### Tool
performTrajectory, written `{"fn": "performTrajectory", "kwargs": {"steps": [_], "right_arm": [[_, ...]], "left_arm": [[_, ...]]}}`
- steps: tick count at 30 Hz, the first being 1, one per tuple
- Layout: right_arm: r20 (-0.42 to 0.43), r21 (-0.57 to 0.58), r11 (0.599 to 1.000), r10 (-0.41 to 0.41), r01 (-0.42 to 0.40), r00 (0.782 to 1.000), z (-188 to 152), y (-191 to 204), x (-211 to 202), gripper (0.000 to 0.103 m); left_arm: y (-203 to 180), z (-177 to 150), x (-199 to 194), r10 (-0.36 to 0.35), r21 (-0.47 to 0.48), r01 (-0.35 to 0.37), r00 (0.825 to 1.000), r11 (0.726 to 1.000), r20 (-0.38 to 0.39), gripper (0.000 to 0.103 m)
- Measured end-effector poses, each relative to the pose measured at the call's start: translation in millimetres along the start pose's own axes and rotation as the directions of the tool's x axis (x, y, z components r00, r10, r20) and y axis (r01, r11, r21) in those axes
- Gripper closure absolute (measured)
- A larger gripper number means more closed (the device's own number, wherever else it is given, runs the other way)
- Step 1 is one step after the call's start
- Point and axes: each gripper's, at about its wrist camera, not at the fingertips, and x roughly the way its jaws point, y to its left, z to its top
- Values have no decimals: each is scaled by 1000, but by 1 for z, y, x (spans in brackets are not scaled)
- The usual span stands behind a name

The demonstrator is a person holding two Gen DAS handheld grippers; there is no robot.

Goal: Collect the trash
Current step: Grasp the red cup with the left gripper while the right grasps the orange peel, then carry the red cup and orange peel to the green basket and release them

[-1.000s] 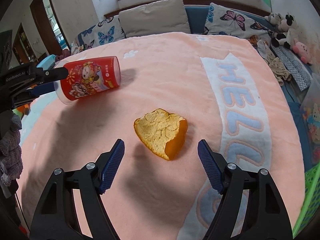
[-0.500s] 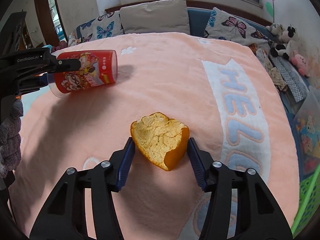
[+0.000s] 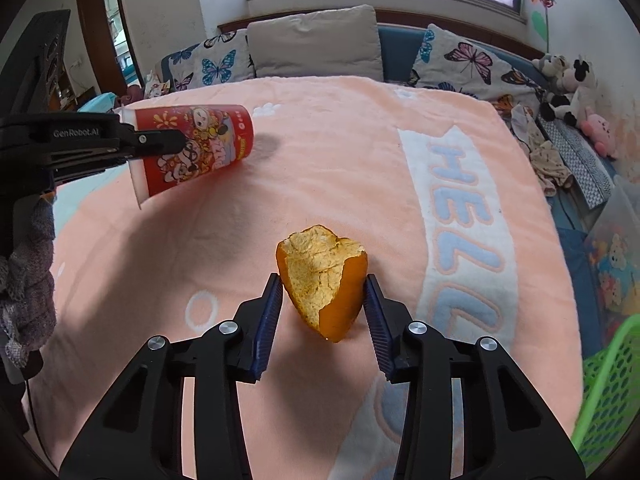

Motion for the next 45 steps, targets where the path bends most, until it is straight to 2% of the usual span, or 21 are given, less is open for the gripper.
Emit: {"fn": "performTrajectory", "kwargs": {"steps": [10, 23, 35, 45], "right_arm": [[45, 20, 1000, -2, 1, 999, -17, -6, -46, 61], [110, 83, 995, -59, 50, 992, -51, -36, -115, 61], [130, 184, 973, -168, 143, 977, -92, -93, -168, 61], [106, 287, 929, -273, 233, 956, -127, -152, -199, 61]], "left_arm": [[-26, -28, -32, -51, 30, 51, 999, 998, 9, 98], [-80, -67, -76, -147, 98, 146, 989, 984, 7, 98], [-143, -100, -83, -221, 183, 226, 974, 957, -50, 98], [-186, -114, -79, -254, 245, 268, 963, 932, -86, 98]]}}
